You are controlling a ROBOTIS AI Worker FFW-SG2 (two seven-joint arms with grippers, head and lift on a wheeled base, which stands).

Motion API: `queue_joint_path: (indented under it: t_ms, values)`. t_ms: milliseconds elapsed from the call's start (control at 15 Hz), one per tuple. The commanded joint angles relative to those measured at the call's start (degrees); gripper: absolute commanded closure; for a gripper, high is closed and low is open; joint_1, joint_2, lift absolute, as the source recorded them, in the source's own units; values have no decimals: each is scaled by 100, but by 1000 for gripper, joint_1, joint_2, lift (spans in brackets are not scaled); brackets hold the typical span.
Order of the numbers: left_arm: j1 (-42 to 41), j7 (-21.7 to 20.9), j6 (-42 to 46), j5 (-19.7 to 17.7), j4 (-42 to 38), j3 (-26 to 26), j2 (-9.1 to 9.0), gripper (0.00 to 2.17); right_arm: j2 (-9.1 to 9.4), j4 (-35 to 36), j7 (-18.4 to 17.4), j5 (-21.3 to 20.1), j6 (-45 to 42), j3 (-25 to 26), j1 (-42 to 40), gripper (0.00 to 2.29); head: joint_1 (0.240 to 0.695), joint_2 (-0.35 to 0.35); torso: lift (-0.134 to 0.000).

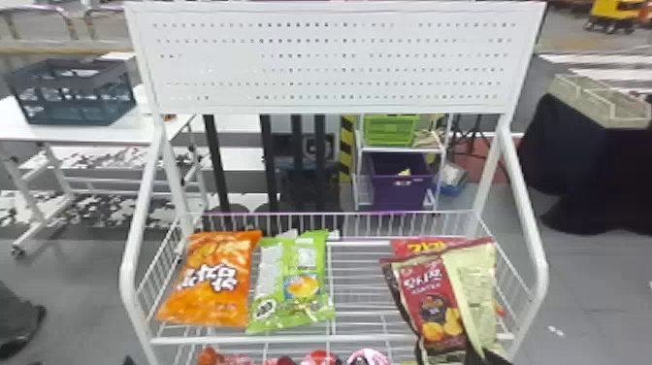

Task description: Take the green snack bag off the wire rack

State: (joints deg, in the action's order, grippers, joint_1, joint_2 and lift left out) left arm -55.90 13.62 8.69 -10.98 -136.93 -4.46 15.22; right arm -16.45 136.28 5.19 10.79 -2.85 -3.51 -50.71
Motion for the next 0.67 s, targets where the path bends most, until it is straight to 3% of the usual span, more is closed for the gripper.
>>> queue_joint_path:
  t_ms: [0, 600]
  values:
    - [0, 0, 14, 0, 0, 6, -1, 39, 20, 4, 0, -7, 0, -9, 0, 2236, 499, 0, 0]
    - [62, 0, 14, 0, 26, 15, -1, 39, 28, -31, -9, -7, 0, 9, 9, 2236, 499, 0, 0]
